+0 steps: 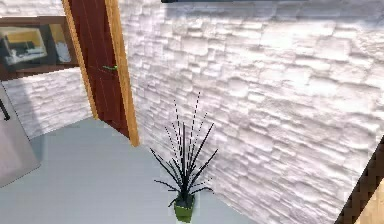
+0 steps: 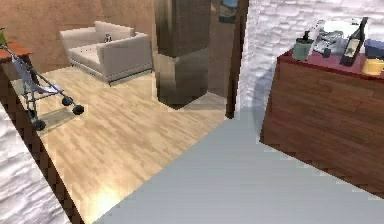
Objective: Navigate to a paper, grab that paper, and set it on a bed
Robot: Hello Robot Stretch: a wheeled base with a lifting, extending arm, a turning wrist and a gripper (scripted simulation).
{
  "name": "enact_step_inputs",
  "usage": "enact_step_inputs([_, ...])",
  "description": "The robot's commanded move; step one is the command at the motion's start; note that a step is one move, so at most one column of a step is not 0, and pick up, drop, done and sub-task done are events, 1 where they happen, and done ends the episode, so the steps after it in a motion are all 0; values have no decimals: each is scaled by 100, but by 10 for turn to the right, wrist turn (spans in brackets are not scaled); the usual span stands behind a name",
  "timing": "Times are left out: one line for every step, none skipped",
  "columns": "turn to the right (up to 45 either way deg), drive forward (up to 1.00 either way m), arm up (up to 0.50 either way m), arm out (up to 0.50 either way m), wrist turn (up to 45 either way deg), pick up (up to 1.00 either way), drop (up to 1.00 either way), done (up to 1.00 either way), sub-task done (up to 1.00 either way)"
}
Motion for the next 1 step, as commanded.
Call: enact_step_inputs([-30,0,0,0,0,0,0,0,0])
